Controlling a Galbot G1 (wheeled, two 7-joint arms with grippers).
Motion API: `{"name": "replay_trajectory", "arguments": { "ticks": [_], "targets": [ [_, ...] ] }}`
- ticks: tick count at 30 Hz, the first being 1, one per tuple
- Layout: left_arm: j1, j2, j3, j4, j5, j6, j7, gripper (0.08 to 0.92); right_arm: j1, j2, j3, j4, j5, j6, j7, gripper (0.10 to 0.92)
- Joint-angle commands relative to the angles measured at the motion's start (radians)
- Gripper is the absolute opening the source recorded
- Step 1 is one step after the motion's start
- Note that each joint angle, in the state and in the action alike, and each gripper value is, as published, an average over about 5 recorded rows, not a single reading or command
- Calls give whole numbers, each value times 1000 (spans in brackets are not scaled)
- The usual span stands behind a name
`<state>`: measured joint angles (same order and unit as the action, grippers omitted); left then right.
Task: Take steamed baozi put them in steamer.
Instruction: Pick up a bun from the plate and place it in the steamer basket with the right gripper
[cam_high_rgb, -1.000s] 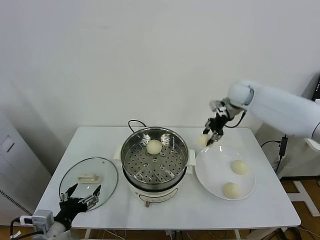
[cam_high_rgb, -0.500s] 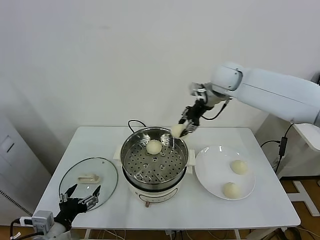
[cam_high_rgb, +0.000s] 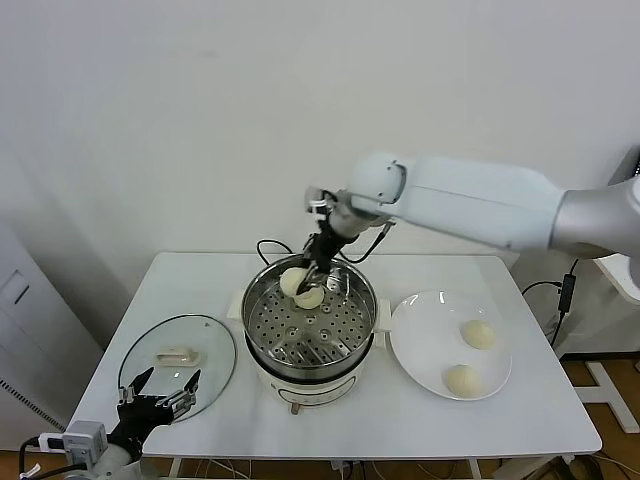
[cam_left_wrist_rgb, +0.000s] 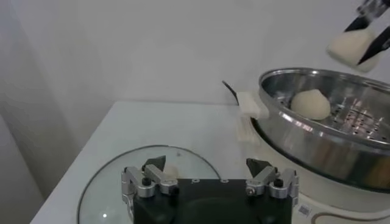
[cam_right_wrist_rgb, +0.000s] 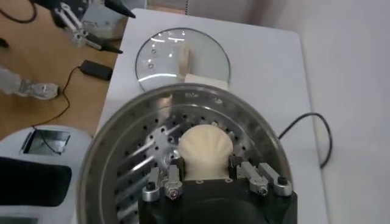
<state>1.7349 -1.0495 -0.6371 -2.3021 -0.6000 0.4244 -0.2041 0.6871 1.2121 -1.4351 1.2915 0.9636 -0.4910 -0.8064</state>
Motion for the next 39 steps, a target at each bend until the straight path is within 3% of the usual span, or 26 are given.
{"name": "replay_trajectory", "arguments": {
  "ticks": [1,27,39],
  "targets": [
    [0,2,0,0,0,0,0,823,-59,79,-4,-17,39,-62,96,441],
    [-8,13,-1,1,-7,1,0,823,-162,125,2,-76,-33,-72,140,457],
    [-10,11,-1,1,-9,2,0,823,-146,123,18,-82,-39,-56,126,776]
  ]
}}
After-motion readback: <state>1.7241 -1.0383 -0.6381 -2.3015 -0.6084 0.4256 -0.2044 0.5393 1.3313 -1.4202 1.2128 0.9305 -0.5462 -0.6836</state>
